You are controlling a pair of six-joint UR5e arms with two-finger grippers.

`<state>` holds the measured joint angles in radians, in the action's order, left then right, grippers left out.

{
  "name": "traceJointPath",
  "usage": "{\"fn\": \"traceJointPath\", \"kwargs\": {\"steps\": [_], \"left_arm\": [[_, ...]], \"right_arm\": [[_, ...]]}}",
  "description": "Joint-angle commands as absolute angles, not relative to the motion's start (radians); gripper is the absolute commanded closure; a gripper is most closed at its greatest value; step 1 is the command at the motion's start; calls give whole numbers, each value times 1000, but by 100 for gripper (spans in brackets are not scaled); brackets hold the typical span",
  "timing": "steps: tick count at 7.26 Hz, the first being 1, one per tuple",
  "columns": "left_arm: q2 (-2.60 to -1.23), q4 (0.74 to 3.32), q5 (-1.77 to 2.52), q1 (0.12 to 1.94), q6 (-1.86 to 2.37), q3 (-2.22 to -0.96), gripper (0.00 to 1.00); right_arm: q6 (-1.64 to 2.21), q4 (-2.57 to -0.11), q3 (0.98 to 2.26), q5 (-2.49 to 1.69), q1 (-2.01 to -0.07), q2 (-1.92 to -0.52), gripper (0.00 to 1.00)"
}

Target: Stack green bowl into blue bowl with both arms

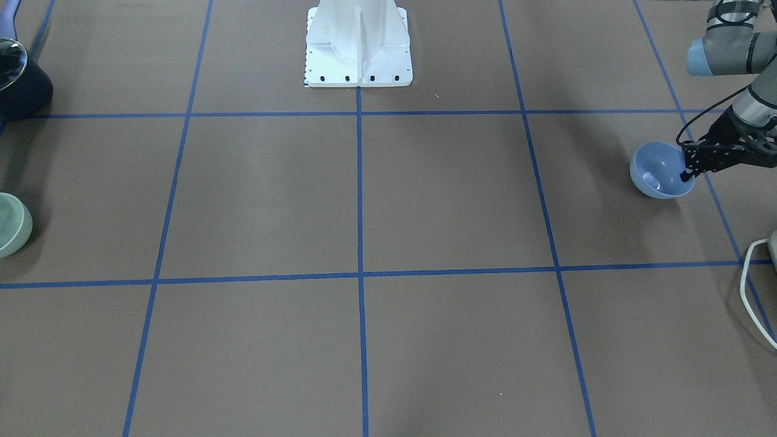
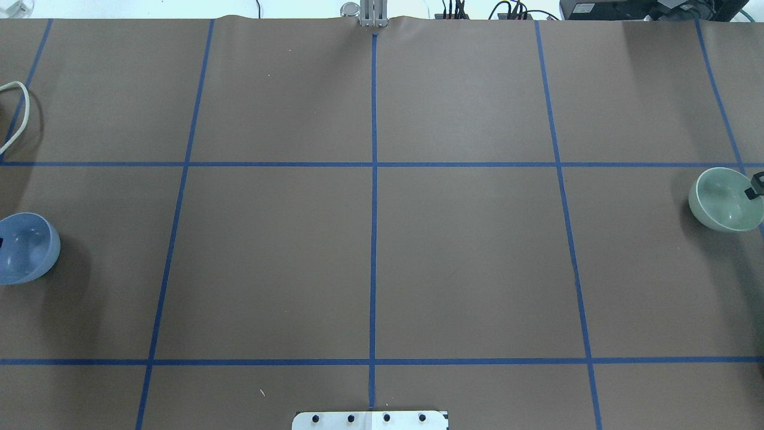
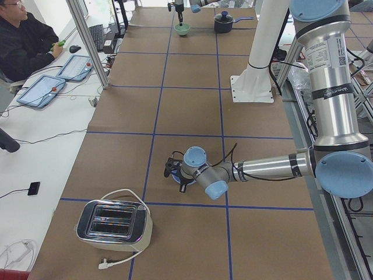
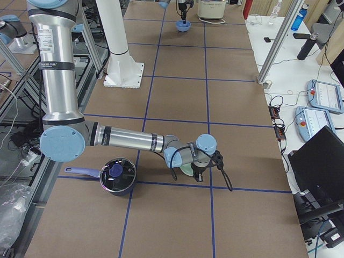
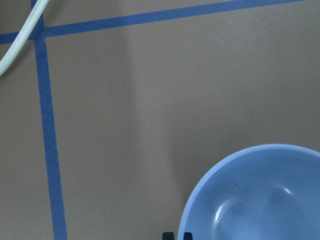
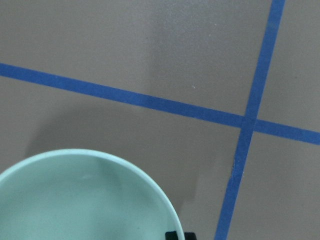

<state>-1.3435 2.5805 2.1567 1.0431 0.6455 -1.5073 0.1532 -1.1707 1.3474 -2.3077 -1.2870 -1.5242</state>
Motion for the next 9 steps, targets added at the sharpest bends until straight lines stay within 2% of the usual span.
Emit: {"fn": "traceJointPath", "kwargs": {"steps": [1,3,5,7,9], "left_arm": [[-1356,2576,2208,1046,647,-1547,100],[-1405,2400,2322,1058,664,-1680,100],[-1516,2056,2309,1057,742,-1897,100],[-1680,2037,2245,946,1005,-1894,100],[-1927,1818,2046,733,1193,-1888,100]], "right_arm": [[195,-1172,1368,-2318,-1287,-1503,100],[260,-1180,1376,-2367,-1289,-1439,100],[474,-1184,1498,-2433,-1290,-1410,100],[703,-1186,1584,-2495,-1275,-1340,100],[823,-1175,1610,-2482,-1208,-1293,100]]}}
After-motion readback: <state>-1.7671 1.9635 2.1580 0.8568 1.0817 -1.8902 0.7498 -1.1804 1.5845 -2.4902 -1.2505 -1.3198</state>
